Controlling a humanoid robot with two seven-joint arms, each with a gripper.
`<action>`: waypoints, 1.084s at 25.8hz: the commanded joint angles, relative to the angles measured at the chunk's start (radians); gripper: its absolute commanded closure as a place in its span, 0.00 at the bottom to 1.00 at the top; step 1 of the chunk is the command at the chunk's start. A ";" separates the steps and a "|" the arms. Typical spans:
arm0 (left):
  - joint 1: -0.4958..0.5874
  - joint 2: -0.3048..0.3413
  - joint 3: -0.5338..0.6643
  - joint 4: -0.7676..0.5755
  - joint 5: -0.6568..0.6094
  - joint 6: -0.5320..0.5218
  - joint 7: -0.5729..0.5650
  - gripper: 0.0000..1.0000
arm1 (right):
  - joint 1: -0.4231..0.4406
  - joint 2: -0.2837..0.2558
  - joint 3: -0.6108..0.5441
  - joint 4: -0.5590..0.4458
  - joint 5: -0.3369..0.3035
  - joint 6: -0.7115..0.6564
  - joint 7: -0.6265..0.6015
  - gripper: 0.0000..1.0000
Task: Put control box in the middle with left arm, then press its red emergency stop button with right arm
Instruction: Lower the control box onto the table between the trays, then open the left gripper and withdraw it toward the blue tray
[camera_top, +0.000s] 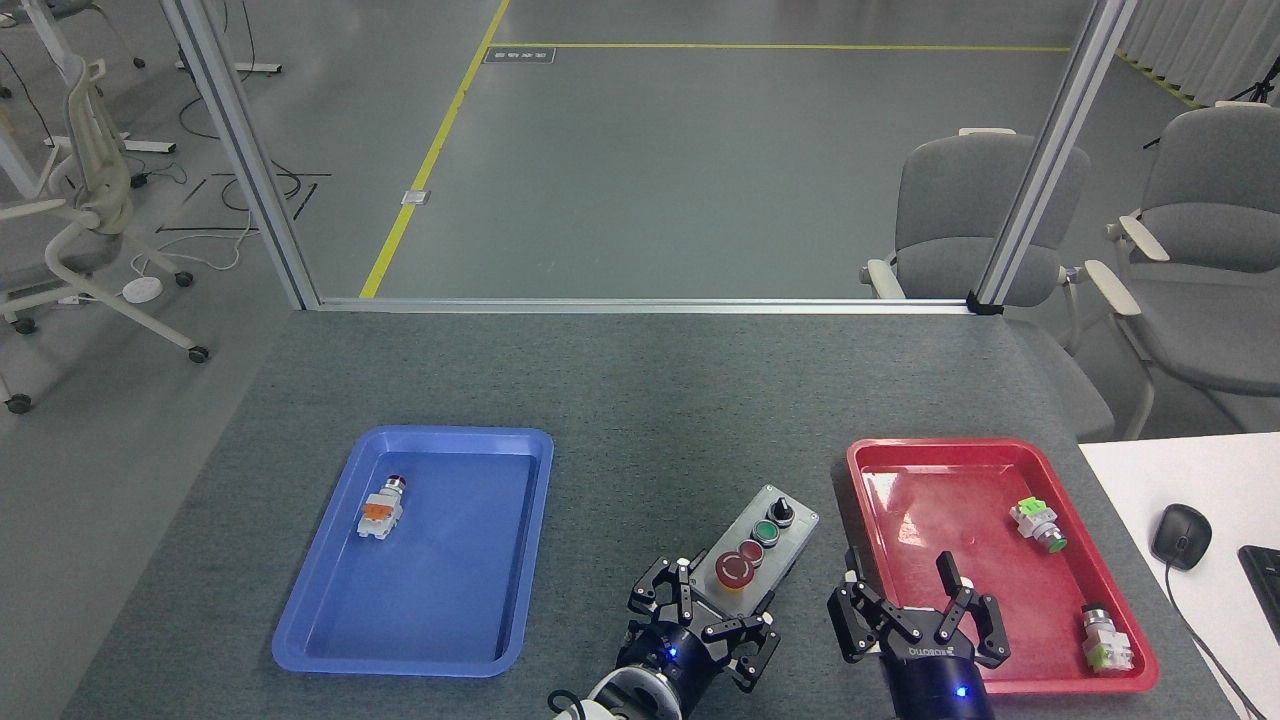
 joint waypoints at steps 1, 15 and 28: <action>-0.013 0.001 0.000 0.016 0.001 0.005 -0.002 0.33 | 0.000 0.002 -0.002 0.002 0.000 0.001 0.009 0.01; -0.015 0.002 0.002 0.028 0.001 0.005 -0.004 0.10 | 0.000 0.007 0.002 0.000 0.000 0.007 0.035 0.01; -0.004 0.064 0.034 0.013 0.001 -0.054 0.009 0.02 | -0.003 0.033 0.002 -0.011 0.008 0.001 0.061 0.01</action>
